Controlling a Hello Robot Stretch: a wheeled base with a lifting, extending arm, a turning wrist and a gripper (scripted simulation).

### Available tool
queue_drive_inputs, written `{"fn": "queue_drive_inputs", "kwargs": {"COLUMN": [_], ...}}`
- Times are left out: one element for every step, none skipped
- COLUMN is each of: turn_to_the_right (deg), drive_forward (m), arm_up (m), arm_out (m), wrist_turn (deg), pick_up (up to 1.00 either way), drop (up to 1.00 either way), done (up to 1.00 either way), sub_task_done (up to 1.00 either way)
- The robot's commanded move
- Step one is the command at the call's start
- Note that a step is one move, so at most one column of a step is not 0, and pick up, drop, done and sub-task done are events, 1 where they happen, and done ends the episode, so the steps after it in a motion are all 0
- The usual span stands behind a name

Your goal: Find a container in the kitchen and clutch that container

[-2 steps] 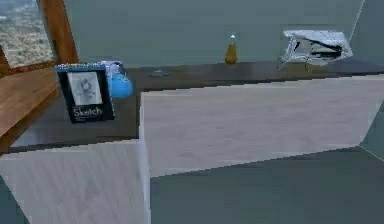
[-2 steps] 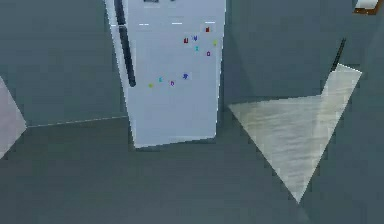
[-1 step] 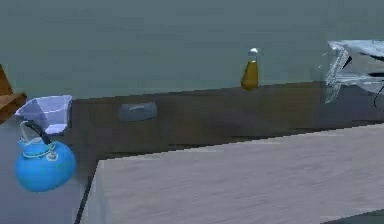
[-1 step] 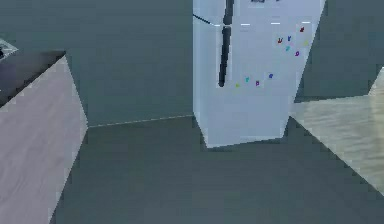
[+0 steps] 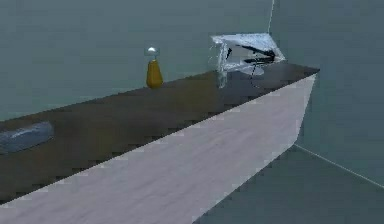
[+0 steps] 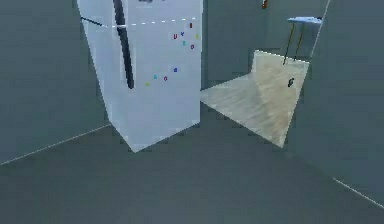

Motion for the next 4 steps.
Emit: {"fn": "queue_drive_inputs", "kwargs": {"turn_to_the_right": [0.0,-45.0,-45.0,-45.0], "drive_forward": [0.2,0.0,0.0,0.0], "arm_up": [0.0,0.0,0.0,0.0], "arm_out": [0.0,0.0,0.0,0.0], "wrist_turn": [0.0,0.0,0.0,0.0], "pick_up": [0.0,0.0,0.0,0.0], "drop": [0.0,0.0,0.0,0.0], "done": [0.0,0.0,0.0,0.0], "sub_task_done": [0.0,0.0,0.0,0.0]}}
